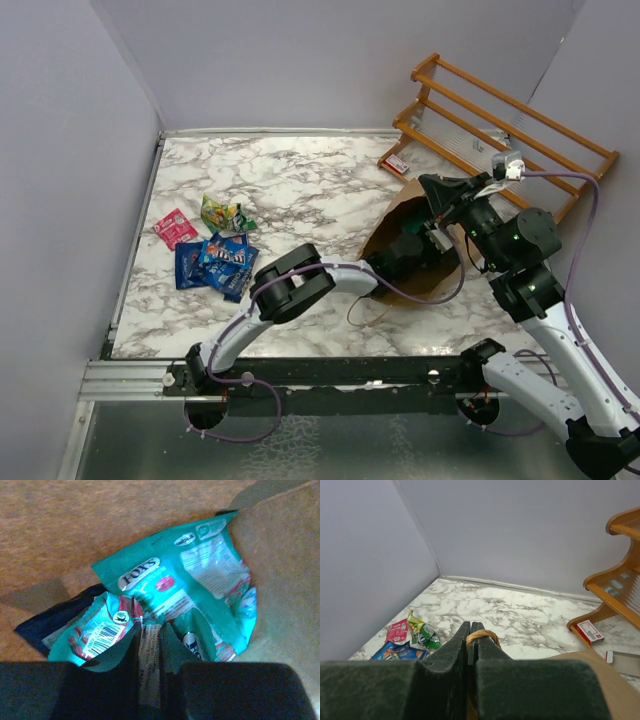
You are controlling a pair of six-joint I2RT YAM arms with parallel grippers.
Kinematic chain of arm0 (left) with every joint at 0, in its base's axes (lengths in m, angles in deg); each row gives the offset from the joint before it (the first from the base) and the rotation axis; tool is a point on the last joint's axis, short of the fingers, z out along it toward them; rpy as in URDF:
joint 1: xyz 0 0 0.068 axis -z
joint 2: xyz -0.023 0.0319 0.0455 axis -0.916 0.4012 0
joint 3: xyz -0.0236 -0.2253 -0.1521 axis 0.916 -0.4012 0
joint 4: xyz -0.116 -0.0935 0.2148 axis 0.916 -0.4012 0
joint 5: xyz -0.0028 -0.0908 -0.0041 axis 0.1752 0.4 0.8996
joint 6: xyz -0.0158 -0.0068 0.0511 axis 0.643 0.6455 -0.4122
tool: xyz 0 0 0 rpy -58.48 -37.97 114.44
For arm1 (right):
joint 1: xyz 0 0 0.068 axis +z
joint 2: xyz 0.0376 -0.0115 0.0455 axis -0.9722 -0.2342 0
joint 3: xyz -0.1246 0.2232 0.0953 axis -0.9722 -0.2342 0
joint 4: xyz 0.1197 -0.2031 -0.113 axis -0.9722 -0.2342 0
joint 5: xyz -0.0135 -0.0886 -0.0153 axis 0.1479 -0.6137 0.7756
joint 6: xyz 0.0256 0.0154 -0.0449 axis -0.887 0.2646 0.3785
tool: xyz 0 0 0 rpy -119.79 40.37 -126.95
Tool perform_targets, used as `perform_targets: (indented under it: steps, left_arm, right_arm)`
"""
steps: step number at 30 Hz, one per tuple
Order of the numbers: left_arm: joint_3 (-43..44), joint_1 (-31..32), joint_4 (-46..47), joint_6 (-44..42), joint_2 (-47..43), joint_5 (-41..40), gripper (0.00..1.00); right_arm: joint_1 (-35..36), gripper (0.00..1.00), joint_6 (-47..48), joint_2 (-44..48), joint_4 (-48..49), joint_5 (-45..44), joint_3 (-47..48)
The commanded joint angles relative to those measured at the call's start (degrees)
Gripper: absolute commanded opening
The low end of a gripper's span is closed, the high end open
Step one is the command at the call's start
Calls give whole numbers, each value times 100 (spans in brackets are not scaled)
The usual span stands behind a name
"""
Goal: Take the snacks out of the paper bag
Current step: Take out the snack from the paper bag.
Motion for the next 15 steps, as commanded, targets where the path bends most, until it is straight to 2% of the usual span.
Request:
perform_targets:
  steps: [1, 5, 11, 15]
  left_arm:
    - [-621, 17, -246, -115, -1001, 31, 9]
    - [-1125, 29, -792, 217, -1790, 179, 1]
    - [-2005, 33, -1351, 728, -2846, 762, 0]
    - [-2249, 65, -1706, 1063, -3408, 1142, 0]
  right_arm:
    - [13, 2, 75, 114, 207, -17, 183]
    - [13, 2, 154, 186, 160, -151, 101]
    - [13, 2, 230, 237, 177, -242, 22]
    - [13, 2, 258, 218, 169, -227, 6]
